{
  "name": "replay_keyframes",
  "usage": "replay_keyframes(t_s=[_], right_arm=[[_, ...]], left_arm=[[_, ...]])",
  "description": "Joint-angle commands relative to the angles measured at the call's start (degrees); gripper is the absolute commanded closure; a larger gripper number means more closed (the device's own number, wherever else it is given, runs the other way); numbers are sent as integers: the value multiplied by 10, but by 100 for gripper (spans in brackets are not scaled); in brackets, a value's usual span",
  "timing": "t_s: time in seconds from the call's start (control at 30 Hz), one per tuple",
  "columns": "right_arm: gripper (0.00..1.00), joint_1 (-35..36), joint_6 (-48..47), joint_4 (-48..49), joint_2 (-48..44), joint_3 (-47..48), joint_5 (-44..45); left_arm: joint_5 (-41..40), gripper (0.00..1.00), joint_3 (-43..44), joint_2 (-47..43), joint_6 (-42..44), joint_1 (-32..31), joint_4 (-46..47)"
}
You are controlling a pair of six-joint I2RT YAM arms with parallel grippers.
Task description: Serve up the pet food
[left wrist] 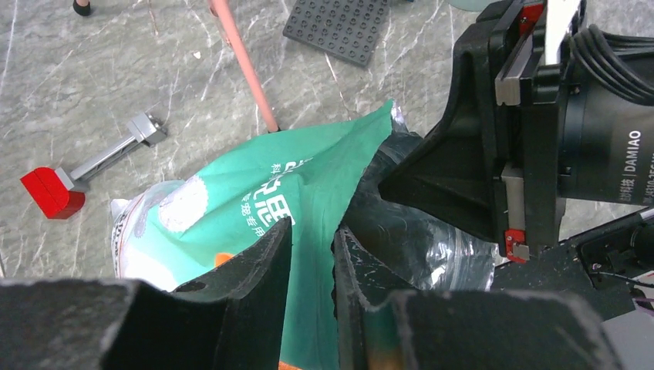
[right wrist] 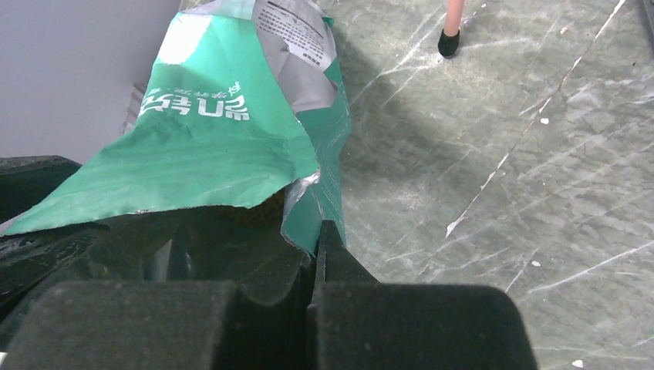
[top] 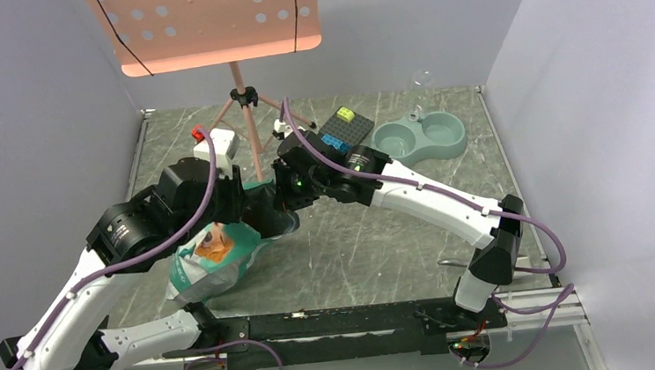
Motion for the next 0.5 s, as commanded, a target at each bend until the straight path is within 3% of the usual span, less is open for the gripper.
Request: replay_keyframes(t_s=[0.0,0.13,0.27,0.37,0.47], right_arm=[[100,-3,20,45,-38,47,-2],[100,-3,20,35,-35,67,1],[100,0,19,27,-28,83,1],[100,4,18,24,-28,87,4],[100,4,20,22,-33,83,9]], left_arm=[[-18,69,-11,-4,7,-2,35],[8,69,-1,9,15,-2,33],[18,59,-5,19,18,-2,23],[10,61,-1,25,25,-2,7],[2,90,5,23,32,-2,1]])
